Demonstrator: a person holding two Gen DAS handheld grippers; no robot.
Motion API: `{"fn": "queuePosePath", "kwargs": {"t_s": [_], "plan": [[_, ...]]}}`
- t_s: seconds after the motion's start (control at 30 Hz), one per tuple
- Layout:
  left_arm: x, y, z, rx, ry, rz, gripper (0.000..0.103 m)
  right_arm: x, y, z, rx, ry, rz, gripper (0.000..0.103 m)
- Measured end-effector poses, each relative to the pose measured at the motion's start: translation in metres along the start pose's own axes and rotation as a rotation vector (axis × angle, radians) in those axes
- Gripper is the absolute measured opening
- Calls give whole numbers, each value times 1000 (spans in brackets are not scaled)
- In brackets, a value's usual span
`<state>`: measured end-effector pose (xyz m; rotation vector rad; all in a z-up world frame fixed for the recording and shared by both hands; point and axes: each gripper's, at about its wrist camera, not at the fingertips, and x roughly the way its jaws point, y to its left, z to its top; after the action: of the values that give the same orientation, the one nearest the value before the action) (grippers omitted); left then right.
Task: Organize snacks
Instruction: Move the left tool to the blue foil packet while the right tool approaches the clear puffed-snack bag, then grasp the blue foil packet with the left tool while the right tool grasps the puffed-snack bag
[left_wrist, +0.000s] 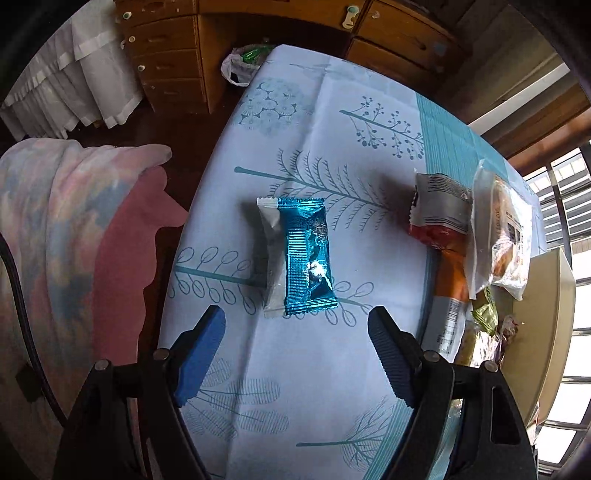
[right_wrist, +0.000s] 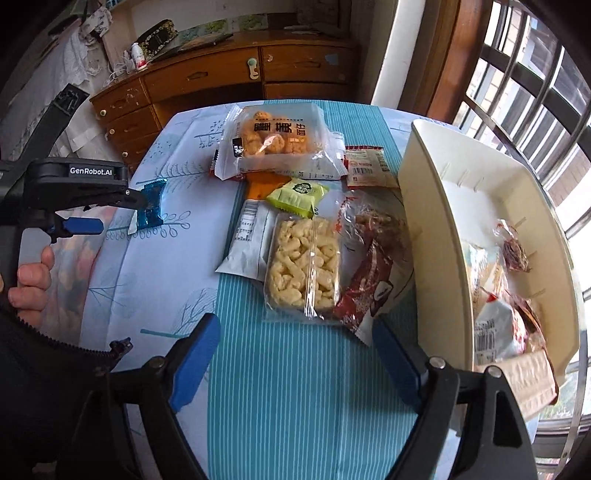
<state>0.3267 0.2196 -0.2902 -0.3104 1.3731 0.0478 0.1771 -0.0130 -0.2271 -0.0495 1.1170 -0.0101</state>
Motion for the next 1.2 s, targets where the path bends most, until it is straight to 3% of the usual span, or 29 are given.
{"fn": "queuePosePath", "kwargs": {"t_s": [0.4, 0.7, 0.87, 1.0, 1.2], "plan": [[29, -1, 8, -66, 23, 27, 79, 49, 7, 3, -91, -44, -49, 85], [38, -7, 13, -70, 21, 56, 78, 73, -5, 7, -81, -82, 0, 80], [38, -11, 16, -66, -1, 89, 72, 84, -8, 6, -83, -62, 47, 78], [36, -13, 17, -62, -16, 124, 60, 87, -10, 6, -96, -78, 69, 78], [34, -17, 15, -40, -27, 164, 51, 89, -8, 7, -102, -77, 77, 83]]}}
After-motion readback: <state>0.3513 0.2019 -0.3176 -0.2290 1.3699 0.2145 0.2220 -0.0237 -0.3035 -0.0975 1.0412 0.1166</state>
